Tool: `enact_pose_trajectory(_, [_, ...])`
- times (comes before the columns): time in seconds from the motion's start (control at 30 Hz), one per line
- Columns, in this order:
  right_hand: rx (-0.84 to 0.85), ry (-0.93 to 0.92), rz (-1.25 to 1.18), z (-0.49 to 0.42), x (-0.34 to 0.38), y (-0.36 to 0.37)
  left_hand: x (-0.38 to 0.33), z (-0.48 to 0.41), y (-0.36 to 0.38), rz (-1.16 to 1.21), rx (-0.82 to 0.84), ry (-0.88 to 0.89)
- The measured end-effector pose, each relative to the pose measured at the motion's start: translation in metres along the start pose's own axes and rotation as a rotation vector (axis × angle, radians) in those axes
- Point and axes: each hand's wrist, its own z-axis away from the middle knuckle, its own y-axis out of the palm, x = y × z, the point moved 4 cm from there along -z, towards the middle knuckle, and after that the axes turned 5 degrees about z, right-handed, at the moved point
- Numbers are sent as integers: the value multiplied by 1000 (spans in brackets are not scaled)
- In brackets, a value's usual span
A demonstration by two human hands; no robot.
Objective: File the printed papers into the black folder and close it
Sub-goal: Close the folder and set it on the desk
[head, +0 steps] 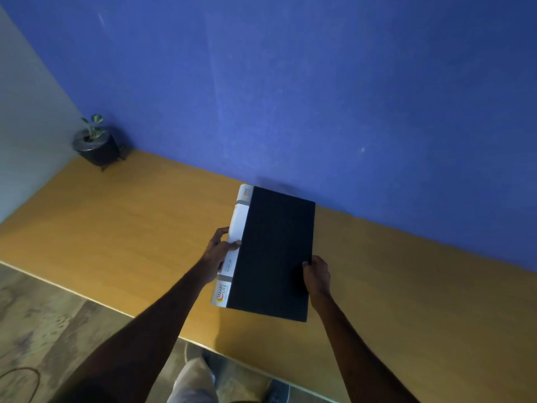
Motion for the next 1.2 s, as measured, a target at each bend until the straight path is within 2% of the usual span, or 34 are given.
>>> enact_pose_trajectory(0.23, [13,77,-84,6,61,79,-31,-25,-102,-31,-57,10])
enact_pose_trajectory(0.37, [7,115,-136,9,98,144,-48,-54,-173,-55,-1,63])
enact_pose_trajectory(0.6, [-41,191,-138,5,151,238,-77,-101,-265,-115,31,52])
enact_pose_trajectory(0.93, [-44,211,-66,-19,207,314,-104,-162,-343,-285,-28,13])
enact_pose_trajectory(1.2, [-69,178,56,-37,228,336,-126,-189,-350,-532,-108,110])
